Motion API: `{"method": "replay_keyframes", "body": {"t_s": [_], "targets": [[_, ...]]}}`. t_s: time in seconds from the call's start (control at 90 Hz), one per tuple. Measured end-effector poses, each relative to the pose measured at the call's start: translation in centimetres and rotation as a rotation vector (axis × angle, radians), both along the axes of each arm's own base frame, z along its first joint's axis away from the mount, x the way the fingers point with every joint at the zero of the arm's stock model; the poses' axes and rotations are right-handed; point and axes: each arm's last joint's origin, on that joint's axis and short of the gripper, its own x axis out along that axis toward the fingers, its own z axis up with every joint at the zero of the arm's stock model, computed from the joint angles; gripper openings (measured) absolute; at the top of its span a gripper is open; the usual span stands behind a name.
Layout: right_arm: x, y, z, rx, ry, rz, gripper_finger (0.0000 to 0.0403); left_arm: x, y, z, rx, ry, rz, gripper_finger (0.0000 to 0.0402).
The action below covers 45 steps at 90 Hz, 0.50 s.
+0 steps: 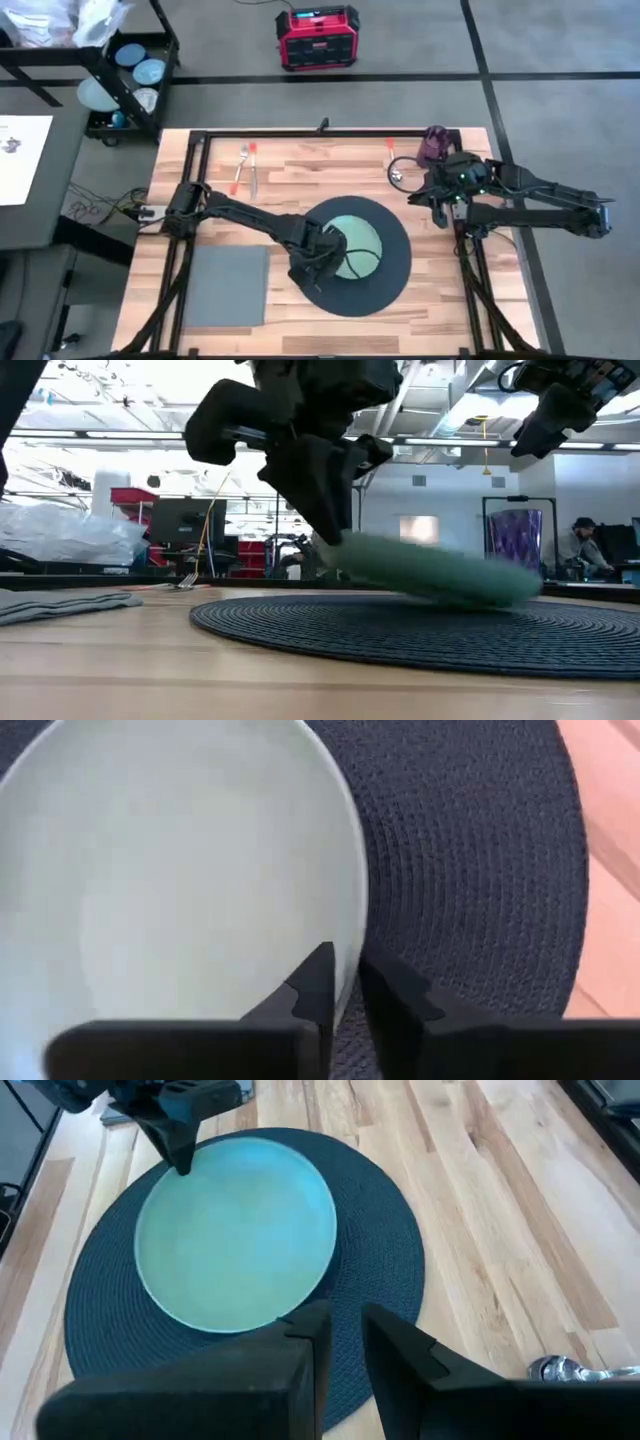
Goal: Set table place
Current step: Put the green plate on the blue placemat, then fold the grey napkin
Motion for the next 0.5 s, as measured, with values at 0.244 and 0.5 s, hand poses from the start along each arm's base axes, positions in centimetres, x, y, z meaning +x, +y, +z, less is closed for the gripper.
{"method": "replay_keyframes", "body": {"t_s": [0.244, 0.5], "targets": [[0.0, 0.0, 0.0, -0.002, -0.006, 0.001, 0.0048, 0.1, -0.1, 0.0, -0.005, -0.010, 0.004, 0.0105], [0.0, -0.1, 0.0, -0.020, 0.000, -0.005, 0.0048, 0.3, 0.6, 3.2, 0.300, -0.040, 0.047, 0.0114]]}}
